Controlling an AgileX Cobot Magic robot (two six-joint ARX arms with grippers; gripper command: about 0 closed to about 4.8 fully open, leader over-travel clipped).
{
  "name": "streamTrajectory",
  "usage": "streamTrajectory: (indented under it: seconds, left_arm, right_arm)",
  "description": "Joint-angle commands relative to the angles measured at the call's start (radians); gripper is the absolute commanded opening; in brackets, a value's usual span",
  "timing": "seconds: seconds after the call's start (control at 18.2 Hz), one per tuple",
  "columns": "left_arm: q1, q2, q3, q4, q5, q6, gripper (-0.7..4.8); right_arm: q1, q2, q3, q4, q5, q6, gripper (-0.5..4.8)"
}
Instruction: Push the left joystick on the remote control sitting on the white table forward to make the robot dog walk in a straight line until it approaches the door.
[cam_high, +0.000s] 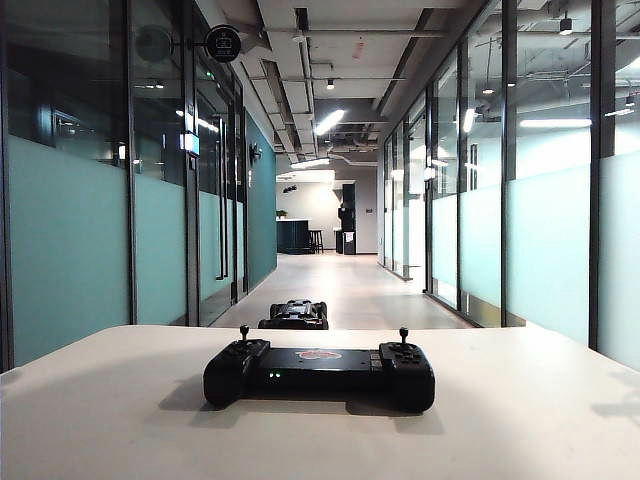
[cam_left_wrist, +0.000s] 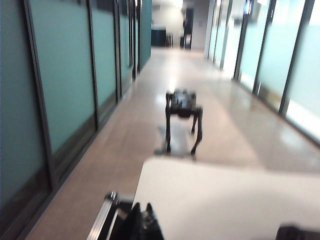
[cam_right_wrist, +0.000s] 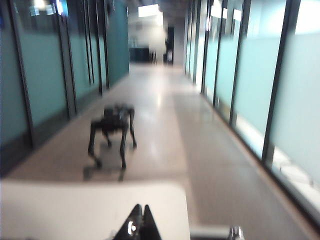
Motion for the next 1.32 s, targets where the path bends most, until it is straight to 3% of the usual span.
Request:
streamTrajectory:
  seconds: [0.05, 0.49, 0.66, 0.88, 1.1, 1.32]
  left_arm:
    - [-0.002, 0.02, 0.029, 0.015, 0.007, -0.006, -0.05]
    - [-0.002, 0.326, 0.132, 0.142, 0.082, -0.007, -0.05]
    - [-0.003, 0.478, 0.173, 0.214, 0.123, -0.054, -0.05]
    - [-0.048, 0.686, 0.266, 0.259, 0.122, -0.055, -0.05]
    - [-0.135, 0.885, 0.334, 0.313, 0.115, -0.055, -0.05]
    - [-0.181, 1.094, 0.409, 0.336, 0.149, -0.055, -0.05]
  right_arm:
    - [0.001, 0.057, 0.068, 0.011, -0.002, 0.0, -0.06]
    - [0.002, 0.365, 0.232, 0.069, -0.095, 0.001, -0.06]
    - [0.018, 0.451, 0.233, 0.16, -0.139, 0.001, -0.06]
    - [0.154, 0.567, 0.233, 0.203, -0.068, 0.001, -0.06]
    - [0.334, 0.711, 0.233, 0.245, 0.095, 0.002, -0.06]
    - [0.441, 0.922, 0.233, 0.374, 0.114, 0.055, -0.06]
